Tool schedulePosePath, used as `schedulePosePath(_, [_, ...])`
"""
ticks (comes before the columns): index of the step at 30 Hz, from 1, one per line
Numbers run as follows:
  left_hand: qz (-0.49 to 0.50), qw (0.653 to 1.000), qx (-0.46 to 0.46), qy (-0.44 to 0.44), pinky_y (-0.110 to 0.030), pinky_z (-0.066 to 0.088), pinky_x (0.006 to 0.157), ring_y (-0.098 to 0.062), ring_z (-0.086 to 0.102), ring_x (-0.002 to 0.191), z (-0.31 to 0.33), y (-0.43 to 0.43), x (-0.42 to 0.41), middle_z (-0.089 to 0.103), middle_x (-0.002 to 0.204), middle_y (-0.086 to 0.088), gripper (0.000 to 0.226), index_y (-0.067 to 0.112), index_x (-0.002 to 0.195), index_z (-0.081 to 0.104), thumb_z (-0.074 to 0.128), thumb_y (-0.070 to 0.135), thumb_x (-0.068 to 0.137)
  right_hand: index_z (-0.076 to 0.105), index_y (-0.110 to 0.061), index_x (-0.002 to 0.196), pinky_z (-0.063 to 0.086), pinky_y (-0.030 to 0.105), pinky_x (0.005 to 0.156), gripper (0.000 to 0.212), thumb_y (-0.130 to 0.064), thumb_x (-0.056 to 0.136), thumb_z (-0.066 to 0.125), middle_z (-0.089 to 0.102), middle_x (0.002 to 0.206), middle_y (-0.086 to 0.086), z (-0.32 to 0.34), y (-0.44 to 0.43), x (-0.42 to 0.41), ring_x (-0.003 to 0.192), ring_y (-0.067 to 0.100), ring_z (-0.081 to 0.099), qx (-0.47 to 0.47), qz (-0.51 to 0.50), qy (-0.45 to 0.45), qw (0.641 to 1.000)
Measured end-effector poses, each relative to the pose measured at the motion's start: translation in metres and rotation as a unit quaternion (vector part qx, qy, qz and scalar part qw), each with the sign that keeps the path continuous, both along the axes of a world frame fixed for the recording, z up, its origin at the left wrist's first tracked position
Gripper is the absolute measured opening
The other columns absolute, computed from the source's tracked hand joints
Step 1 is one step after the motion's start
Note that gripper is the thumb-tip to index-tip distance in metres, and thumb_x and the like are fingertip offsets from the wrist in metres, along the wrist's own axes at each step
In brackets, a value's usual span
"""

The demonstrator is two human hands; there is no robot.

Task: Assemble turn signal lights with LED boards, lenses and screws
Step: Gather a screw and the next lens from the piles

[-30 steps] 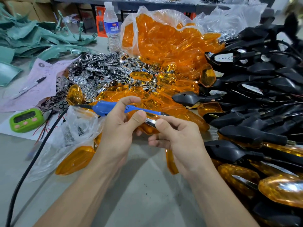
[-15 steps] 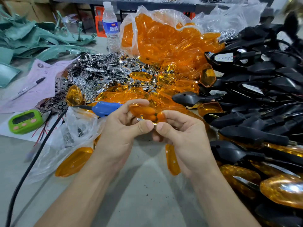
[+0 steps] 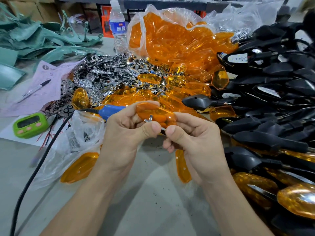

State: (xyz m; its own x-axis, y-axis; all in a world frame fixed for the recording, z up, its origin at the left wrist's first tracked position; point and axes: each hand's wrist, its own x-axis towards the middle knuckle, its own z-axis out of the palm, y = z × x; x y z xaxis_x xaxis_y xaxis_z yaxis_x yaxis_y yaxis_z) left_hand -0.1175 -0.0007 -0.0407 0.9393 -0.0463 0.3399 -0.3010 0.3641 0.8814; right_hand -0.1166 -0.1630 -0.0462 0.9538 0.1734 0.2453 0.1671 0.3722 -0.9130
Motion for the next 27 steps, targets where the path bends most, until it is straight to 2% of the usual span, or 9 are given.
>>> schedulePosePath(4, [0.033,0.999,0.013,0.009,-0.019,0.053,0.065,-0.012,0.066,0.068,-0.002,0.0,0.0,0.078,0.086,-0.003,0.034,0.019,0.106,0.078,0.089,0.022,0.073,0.081,-0.012,0.104,0.052,0.025,0.052,0.02,-0.017,0.085,0.075,0.074,0.077,0.016,-0.002,0.003,0.0,0.057,0.019,0.063,0.001,-0.008,0.02,1.0])
schedulePosePath(6, [0.062,0.997,0.023,0.028,-0.02,0.053,0.064,-0.012,0.064,0.069,-0.004,-0.003,0.002,0.077,0.085,-0.004,0.03,0.019,0.103,0.08,0.088,0.018,0.074,0.081,-0.02,0.108,0.055,0.023,0.058,0.02,-0.017,0.088,0.078,0.079,0.086,0.006,-0.003,0.004,-0.001,0.065,0.014,0.068,-0.067,-0.049,0.008,0.997])
schedulePosePath(10, [0.115,0.991,0.027,0.057,-0.023,0.057,0.07,-0.018,0.073,0.077,-0.009,-0.005,0.005,0.08,0.092,-0.011,0.033,0.008,0.107,0.076,0.086,0.009,0.076,0.074,-0.031,0.126,0.053,0.014,0.08,0.043,-0.027,0.084,0.085,0.075,0.104,-0.016,-0.006,0.009,-0.007,0.092,0.004,0.069,-0.336,-0.292,-0.168,0.88])
schedulePosePath(12, [0.111,0.991,0.022,0.071,-0.028,0.06,0.075,-0.025,0.077,0.083,-0.011,-0.003,0.005,0.079,0.096,-0.016,0.034,0.008,0.108,0.076,0.086,0.008,0.075,0.079,-0.022,0.114,0.057,0.025,0.079,0.033,-0.023,0.081,0.083,0.076,0.097,-0.009,-0.007,0.016,-0.011,0.087,0.006,0.067,-0.376,-0.318,-0.259,0.831])
schedulePosePath(14, [0.091,0.991,0.034,0.089,-0.027,0.06,0.076,-0.024,0.078,0.085,-0.011,-0.003,0.004,0.08,0.097,-0.015,0.036,0.01,0.107,0.078,0.087,0.014,0.073,0.081,-0.018,0.107,0.059,0.035,0.073,0.027,-0.019,0.08,0.082,0.077,0.091,-0.005,-0.008,0.019,-0.011,0.081,0.011,0.068,-0.382,-0.33,-0.281,0.816])
schedulePosePath(17, [0.018,0.992,0.063,0.107,-0.026,0.059,0.081,-0.023,0.077,0.098,-0.009,0.001,0.003,0.08,0.106,-0.011,0.031,0.019,0.114,0.079,0.081,0.02,0.083,0.081,-0.017,0.107,0.06,0.04,0.074,0.021,-0.013,0.086,0.079,0.078,0.092,-0.003,-0.009,0.018,-0.01,0.082,0.015,0.071,-0.371,-0.323,-0.267,0.829])
schedulePosePath(20, [-0.005,0.991,0.073,0.113,-0.026,0.059,0.081,-0.02,0.076,0.097,-0.008,0.002,0.005,0.079,0.109,-0.008,0.036,0.022,0.121,0.075,0.072,0.009,0.087,0.08,-0.019,0.114,0.057,0.019,0.086,0.024,-0.009,0.092,0.076,0.077,0.104,-0.012,-0.007,0.012,-0.007,0.096,0.004,0.071,-0.343,-0.307,-0.197,0.866])
schedulePosePath(23, [0.046,0.989,0.047,0.131,-0.021,0.057,0.065,-0.014,0.075,0.078,-0.008,-0.002,0.005,0.081,0.095,-0.008,0.029,0.017,0.109,0.073,0.075,0.006,0.082,0.082,-0.026,0.108,0.056,0.012,0.079,0.026,-0.008,0.089,0.079,0.076,0.094,-0.023,-0.008,0.01,-0.003,0.09,-0.003,0.072,-0.289,-0.274,-0.11,0.91])
schedulePosePath(27, [0.065,0.986,0.028,0.15,-0.022,0.058,0.059,-0.02,0.078,0.078,-0.008,-0.004,0.005,0.08,0.092,-0.013,0.014,0.015,0.088,0.079,0.075,0.017,0.075,0.078,-0.042,0.096,0.059,0.017,0.073,0.037,-0.007,0.087,0.081,0.078,0.088,-0.024,-0.005,0.004,0.001,0.085,0.004,0.076,-0.199,-0.239,-0.057,0.949])
